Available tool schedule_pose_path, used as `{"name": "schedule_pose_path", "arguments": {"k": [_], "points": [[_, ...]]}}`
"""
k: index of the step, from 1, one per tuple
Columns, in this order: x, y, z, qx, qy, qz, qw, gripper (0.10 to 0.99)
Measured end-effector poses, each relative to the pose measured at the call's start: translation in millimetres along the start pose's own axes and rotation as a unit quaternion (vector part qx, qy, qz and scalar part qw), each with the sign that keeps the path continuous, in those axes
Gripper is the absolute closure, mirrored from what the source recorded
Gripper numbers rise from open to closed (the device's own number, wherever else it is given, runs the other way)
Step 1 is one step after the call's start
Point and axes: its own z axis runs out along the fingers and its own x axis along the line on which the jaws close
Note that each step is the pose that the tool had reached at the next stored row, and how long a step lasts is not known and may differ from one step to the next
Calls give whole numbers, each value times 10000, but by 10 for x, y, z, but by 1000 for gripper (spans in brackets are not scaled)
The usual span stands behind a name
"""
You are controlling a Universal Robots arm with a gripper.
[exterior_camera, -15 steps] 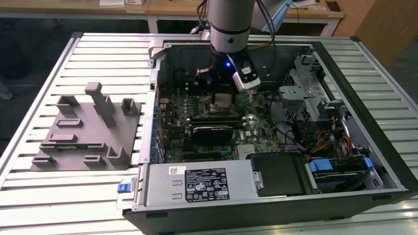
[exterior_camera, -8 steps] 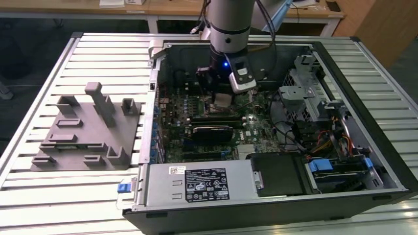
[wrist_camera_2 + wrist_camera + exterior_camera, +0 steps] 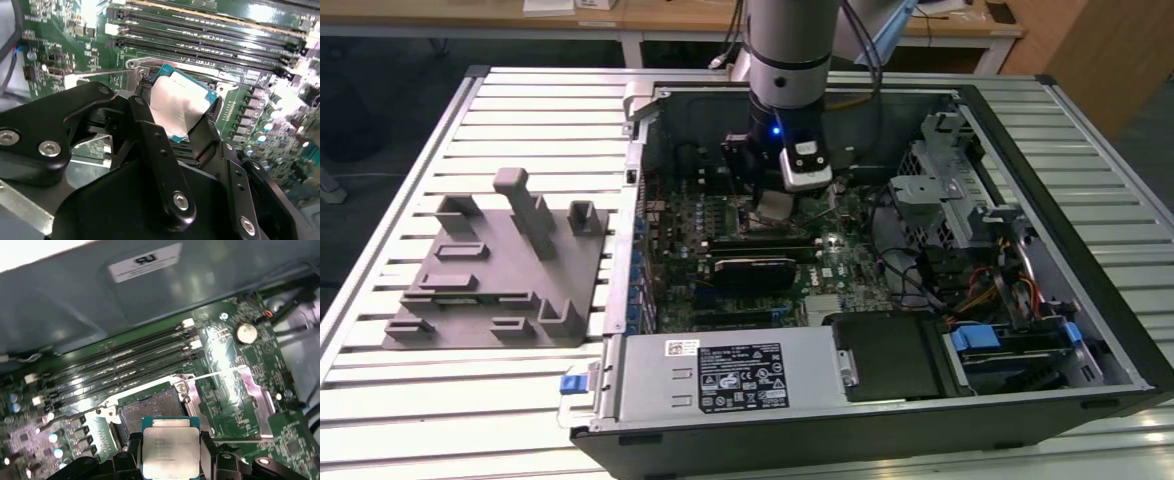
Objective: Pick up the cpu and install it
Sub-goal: 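Place the cpu into insertion slot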
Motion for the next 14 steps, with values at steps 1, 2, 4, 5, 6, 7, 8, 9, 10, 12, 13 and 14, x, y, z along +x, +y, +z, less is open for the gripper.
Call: {"name": "schedule_pose_path", "arguments": {"k": [1, 2, 4, 5, 6, 7, 8, 9, 10, 12, 13, 14], "points": [[0, 0, 0, 3, -3, 87, 10000, 545], [0, 0, 0, 6, -6, 176, 9998, 545], [0, 0, 1, 13, -11, 348, 9994, 545], [0, 0, 2, 16, -14, 437, 9990, 545], [0, 0, 2, 19, -17, 526, 9986, 545], [0, 0, 3, 22, -20, 612, 9981, 545], [0, 0, 3, 25, -23, 697, 9976, 545], [0, 0, 3, 29, -26, 789, 9969, 545], [0, 0, 4, 32, -28, 873, 9962, 545], [0, 0, 4, 37, -33, 1028, 9947, 545], [0, 0, 5, 40, -36, 1101, 9939, 545], [0, 0, 5, 42, -38, 1179, 9930, 545]]}}
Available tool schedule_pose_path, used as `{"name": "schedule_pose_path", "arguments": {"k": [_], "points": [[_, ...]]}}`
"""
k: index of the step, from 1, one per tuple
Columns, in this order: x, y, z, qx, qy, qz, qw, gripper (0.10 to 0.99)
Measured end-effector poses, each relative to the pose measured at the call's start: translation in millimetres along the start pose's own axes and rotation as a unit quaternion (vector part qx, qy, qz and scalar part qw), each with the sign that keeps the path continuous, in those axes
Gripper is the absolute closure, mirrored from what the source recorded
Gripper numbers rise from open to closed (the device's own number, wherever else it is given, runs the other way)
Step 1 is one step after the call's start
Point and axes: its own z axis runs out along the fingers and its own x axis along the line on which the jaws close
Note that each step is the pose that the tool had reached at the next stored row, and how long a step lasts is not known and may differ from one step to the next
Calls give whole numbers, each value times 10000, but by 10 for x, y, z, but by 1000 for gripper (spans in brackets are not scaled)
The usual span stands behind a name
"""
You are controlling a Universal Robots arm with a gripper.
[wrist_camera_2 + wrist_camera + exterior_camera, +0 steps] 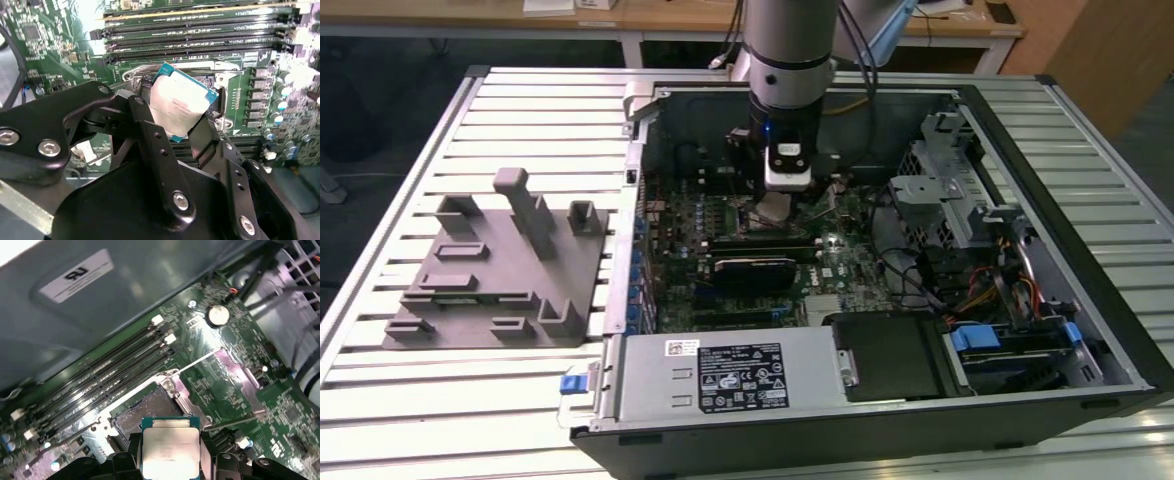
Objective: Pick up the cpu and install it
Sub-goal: 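Place the cpu into insertion slot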
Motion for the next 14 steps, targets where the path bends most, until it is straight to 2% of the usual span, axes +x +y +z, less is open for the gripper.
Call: {"name": "schedule_pose_path", "arguments": {"k": [7, 14], "points": [[0, 0, 2, 17, -16, 483, 9988, 545], [0, 0, 3, 32, -30, 914, 9958, 545]]}}
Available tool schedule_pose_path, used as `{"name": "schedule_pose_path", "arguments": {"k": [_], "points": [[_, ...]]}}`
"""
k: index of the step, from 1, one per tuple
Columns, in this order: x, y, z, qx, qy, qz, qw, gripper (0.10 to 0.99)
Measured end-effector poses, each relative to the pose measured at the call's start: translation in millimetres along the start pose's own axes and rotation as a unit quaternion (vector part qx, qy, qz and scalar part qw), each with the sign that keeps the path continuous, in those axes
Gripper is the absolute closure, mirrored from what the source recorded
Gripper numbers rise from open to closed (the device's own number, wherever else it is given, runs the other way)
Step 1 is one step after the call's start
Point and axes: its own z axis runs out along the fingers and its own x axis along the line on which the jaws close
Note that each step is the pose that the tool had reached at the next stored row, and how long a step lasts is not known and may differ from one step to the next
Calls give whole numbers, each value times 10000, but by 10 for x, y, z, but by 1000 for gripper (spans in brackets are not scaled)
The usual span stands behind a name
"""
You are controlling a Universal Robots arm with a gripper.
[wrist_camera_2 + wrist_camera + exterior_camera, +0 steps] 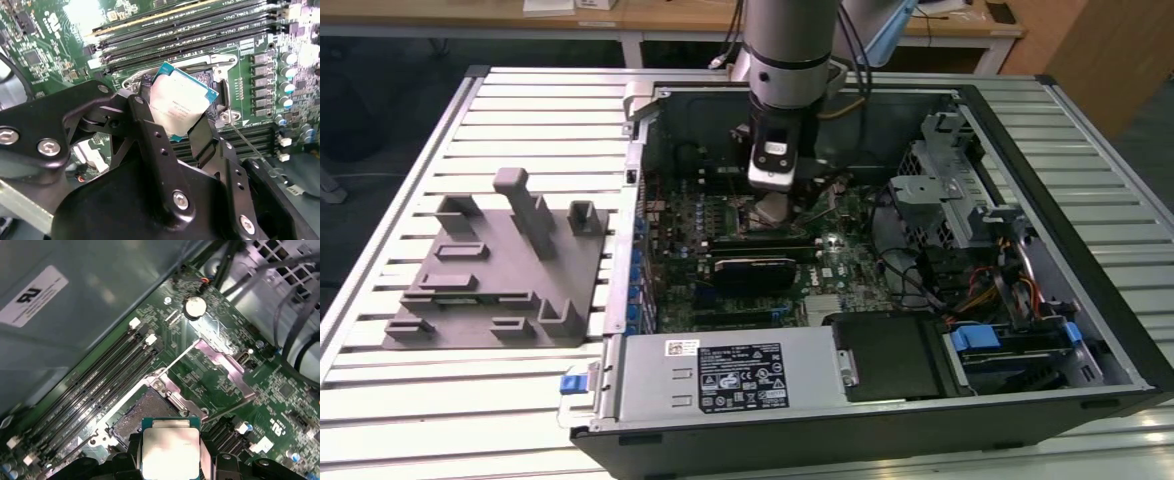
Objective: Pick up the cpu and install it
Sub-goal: 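Place the cpu into insertion slot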
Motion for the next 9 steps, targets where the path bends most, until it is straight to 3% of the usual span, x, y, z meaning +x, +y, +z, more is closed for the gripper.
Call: {"name": "schedule_pose_path", "arguments": {"k": [5, 9], "points": [[0, 0, 2, 14, -12, 348, 9994, 545], [0, 0, 5, 24, -21, 641, 9979, 545]]}}
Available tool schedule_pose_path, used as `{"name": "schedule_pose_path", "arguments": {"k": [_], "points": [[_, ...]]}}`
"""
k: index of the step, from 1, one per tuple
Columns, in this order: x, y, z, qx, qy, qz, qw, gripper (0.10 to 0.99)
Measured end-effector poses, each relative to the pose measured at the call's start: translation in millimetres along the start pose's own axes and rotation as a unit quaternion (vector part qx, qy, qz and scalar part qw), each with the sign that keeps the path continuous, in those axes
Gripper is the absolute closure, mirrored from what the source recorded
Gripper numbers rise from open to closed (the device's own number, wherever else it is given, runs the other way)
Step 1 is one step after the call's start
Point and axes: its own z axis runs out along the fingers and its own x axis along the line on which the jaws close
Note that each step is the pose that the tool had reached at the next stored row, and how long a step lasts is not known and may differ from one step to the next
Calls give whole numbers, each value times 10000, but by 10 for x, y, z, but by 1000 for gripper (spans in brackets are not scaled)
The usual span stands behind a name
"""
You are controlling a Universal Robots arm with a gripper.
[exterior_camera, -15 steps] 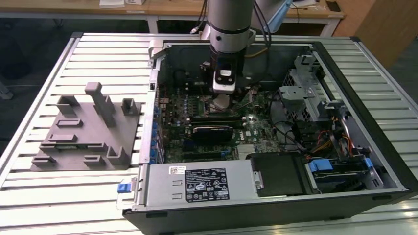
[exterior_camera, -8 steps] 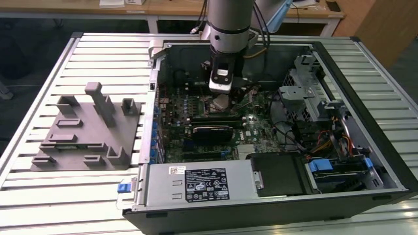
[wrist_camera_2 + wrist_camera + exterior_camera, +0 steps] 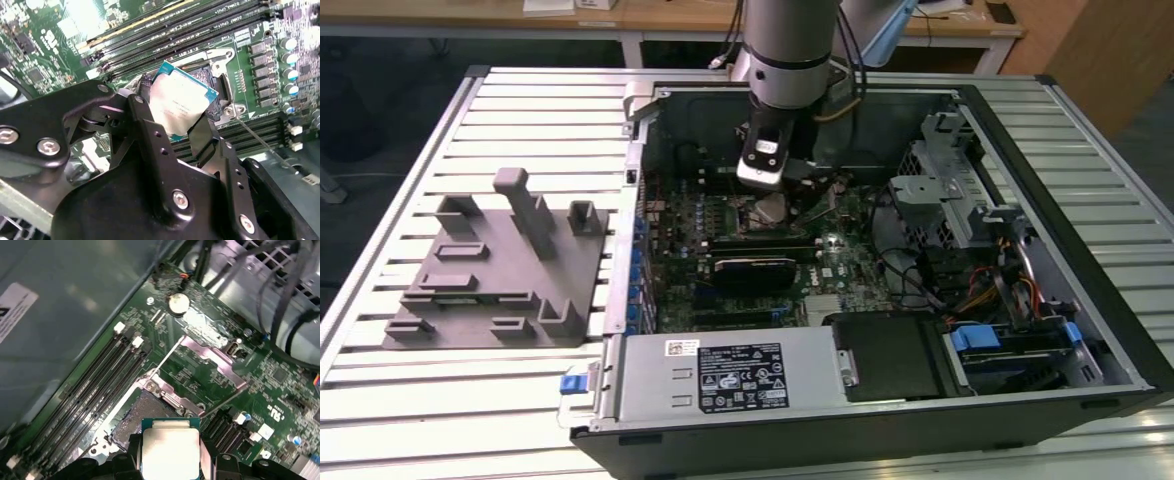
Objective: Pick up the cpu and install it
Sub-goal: 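Place the cpu into insertion slot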
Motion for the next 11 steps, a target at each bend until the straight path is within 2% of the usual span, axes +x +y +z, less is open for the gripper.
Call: {"name": "schedule_pose_path", "arguments": {"k": [6, 11], "points": [[0, -1, 4, 18, -16, 481, 9988, 545], [-2, 6, 5, 26, -24, 735, 9973, 545]]}}
